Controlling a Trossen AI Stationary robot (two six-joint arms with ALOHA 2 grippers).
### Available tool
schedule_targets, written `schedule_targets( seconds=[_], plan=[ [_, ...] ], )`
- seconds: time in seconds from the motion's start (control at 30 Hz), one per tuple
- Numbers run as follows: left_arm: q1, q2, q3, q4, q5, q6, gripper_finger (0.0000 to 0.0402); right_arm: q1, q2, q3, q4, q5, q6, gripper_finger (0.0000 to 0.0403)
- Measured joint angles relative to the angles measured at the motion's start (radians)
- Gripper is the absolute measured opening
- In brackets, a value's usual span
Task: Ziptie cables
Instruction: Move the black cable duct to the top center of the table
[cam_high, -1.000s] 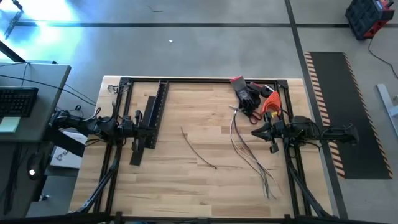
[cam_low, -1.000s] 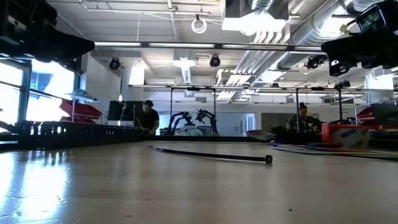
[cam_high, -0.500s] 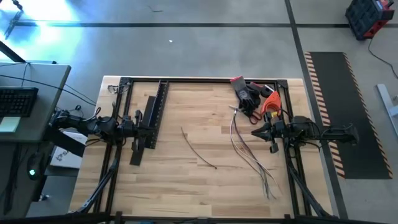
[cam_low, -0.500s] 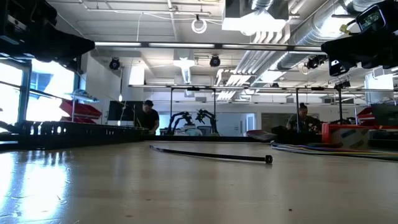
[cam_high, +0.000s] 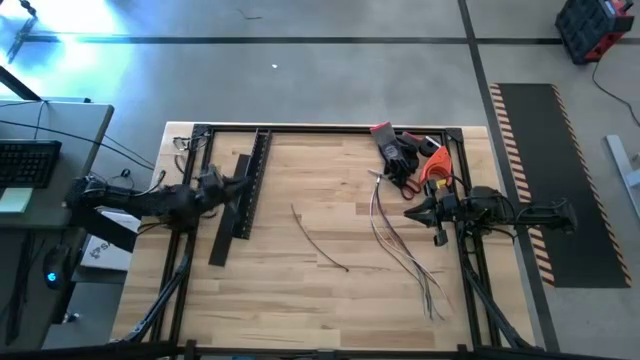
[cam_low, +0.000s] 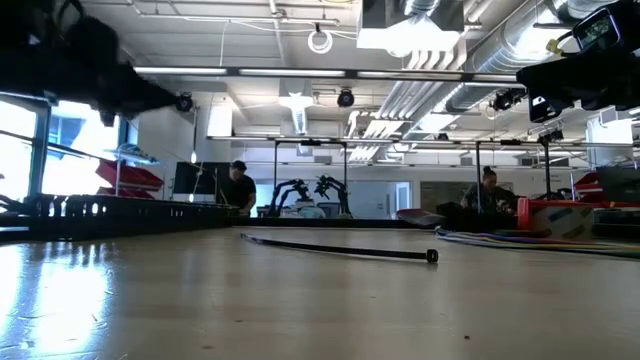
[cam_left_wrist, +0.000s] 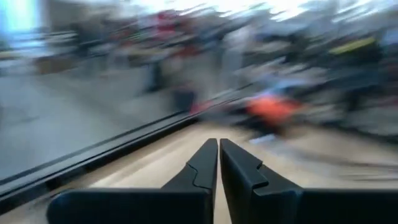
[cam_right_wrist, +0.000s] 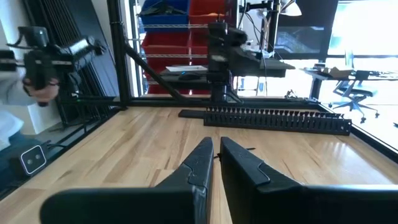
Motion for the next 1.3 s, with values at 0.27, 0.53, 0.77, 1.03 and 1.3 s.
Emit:
schedule_targets(
  seconds=[0.27,0.53,0.77,1.03,1.3],
  plan=[
    [0.231,0.412,0.214,-0.156,0.09,-0.109,0.0082,0.0,0.0,0.0,0.0,0.0,0.0,0.0016],
    [0.401,0.74,0.427,-0.436,0.255,-0.31,0.0152,0.0,0.0,0.0,0.0,0.0,0.0,0.0016],
    [0.473,0.935,0.483,-0.428,0.313,-0.383,0.0156,0.0,0.0,0.0,0.0,0.0,0.0,0.0016],
    [0.498,1.034,0.485,-0.42,0.327,-0.461,0.0156,0.0,0.0,0.0,0.0,0.0,0.0,0.0016],
    [0.509,1.094,0.49,-0.404,0.391,-0.503,0.0127,0.0,0.0,0.0,0.0,0.0,0.0,0.0016]
  ],
)
